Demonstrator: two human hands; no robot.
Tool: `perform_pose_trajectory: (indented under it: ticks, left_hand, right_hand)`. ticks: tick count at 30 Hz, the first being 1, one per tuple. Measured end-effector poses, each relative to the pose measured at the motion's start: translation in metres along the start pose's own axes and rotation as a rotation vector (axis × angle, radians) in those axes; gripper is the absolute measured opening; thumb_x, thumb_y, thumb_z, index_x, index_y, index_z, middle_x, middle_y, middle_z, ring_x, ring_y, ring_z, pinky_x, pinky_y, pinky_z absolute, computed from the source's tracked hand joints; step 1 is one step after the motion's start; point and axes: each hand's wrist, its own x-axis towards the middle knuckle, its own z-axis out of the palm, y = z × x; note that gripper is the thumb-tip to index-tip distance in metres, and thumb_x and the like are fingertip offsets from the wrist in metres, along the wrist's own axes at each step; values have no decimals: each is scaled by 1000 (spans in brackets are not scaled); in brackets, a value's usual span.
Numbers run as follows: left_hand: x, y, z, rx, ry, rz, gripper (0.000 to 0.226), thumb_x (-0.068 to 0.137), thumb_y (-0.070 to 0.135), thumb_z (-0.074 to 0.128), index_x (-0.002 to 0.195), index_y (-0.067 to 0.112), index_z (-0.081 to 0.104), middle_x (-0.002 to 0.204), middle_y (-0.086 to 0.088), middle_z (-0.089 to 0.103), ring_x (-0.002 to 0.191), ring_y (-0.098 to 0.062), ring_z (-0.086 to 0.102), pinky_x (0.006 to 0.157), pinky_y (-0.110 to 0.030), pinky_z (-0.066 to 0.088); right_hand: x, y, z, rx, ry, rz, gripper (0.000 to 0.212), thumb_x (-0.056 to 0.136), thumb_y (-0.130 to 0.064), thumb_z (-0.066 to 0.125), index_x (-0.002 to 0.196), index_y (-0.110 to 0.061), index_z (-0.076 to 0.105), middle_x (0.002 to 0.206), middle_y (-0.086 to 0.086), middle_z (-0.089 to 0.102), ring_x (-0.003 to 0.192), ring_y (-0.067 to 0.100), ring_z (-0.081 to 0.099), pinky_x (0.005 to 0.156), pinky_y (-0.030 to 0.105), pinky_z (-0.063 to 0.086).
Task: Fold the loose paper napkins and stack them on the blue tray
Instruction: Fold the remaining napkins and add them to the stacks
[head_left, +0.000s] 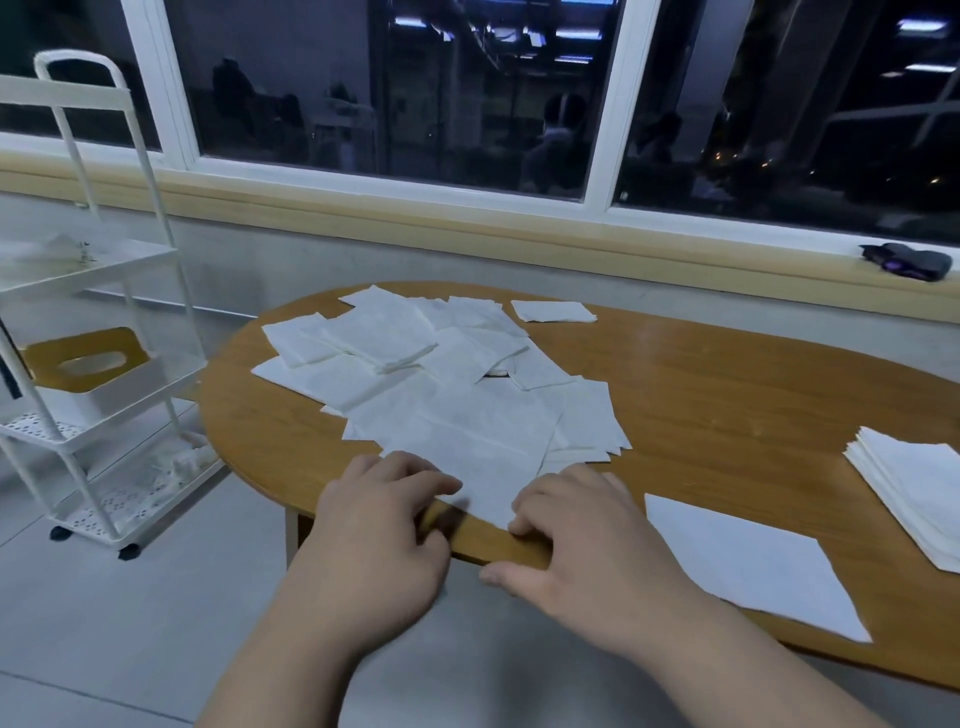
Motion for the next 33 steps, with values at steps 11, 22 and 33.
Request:
perform_pose_trajectory:
  ticks: [11,22,33]
  left_hand:
    - [-13,-6,1,95,-93,100,35,86,49,65,120,51,56,124,38,43,123,4,24,97,-26,14]
    - [-15,5,-8,-197,126,241,20,82,30,63,97,39,71,98,31,62,97,7,54,79,-24,44]
    - [10,28,19,-199,257,84,43,89,29,67,131,33,59,112,21,59,107,-3,50,88,-21,39]
  right_hand:
    - [-46,9,16,-11,256,24,20,77,-27,64,94,-37,62,87,-25,58,86,2,46,78,20,37]
    - [-64,-3,-19,465,440,227,24,83,-10,67,83,-34,67,89,-17,61,92,4,55,71,9,40]
    - [-36,19,-11,158,566,215,40,85,-15,69,123,-26,62,114,-14,47,112,8,44,94,21,37]
